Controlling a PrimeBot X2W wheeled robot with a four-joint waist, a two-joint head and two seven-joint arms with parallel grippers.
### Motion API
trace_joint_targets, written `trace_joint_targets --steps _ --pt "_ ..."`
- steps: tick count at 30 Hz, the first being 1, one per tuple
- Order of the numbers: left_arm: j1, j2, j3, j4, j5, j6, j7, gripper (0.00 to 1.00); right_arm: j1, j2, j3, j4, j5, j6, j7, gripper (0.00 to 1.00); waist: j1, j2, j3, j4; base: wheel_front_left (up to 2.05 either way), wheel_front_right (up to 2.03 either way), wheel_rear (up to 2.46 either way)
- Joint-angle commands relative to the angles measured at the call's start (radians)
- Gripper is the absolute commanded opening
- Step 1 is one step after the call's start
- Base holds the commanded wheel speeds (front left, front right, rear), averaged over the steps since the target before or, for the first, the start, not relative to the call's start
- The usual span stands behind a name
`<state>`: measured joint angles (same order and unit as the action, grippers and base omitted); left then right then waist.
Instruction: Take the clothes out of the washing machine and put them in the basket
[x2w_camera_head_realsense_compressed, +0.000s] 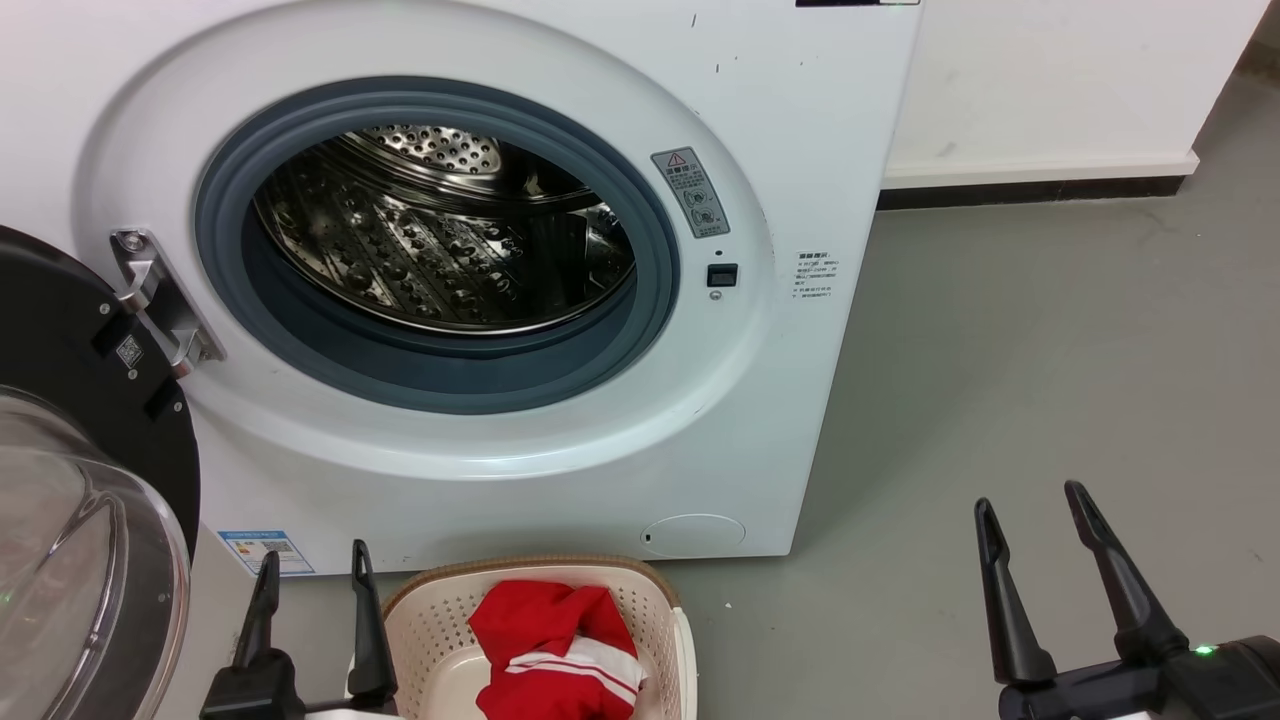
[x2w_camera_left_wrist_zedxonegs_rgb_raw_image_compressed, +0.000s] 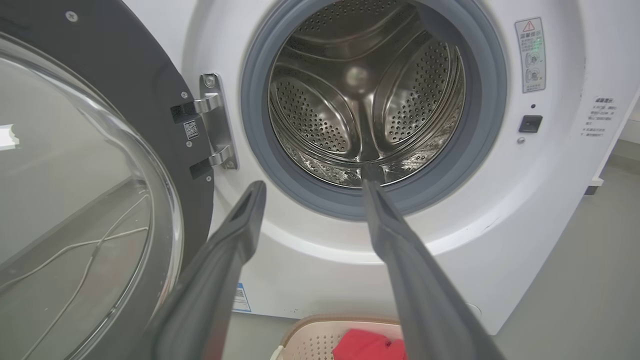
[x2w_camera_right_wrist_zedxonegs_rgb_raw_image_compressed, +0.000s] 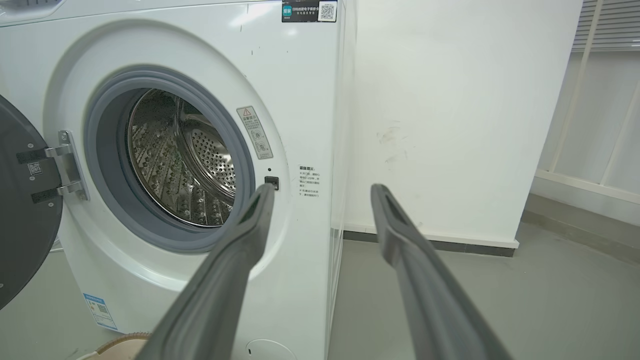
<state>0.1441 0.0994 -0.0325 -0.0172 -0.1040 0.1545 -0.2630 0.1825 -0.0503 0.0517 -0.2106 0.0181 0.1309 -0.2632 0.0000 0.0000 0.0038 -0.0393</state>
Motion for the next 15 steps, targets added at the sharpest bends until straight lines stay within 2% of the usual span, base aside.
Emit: trace_joint_targets --steps 1,6,15 --pt "0.013 -0.009 0.009 0.012 0.012 -0.015 -0.002 1.0 0.009 0.0 0.002 0.01 0.003 0.0 -0.002 1.0 0.0 0.0 -0.002 0.001 0.0 0.0 0.0" --pt "0.02 -0.03 0.027 0.035 0.036 -0.046 -0.002 1.0 0.016 0.0 0.001 0.048 0.013 0.0 -0.002 1.0 0.0 0.0 -0.006 0.005 0.0 0.0 0.0" --pt "0.026 -0.042 0.039 0.051 0.062 -0.063 -0.002 1.0 0.021 0.0 -0.027 0.077 0.011 0.0 -0.002 1.0 0.0 0.0 -0.008 0.007 0.0 0.0 0.0"
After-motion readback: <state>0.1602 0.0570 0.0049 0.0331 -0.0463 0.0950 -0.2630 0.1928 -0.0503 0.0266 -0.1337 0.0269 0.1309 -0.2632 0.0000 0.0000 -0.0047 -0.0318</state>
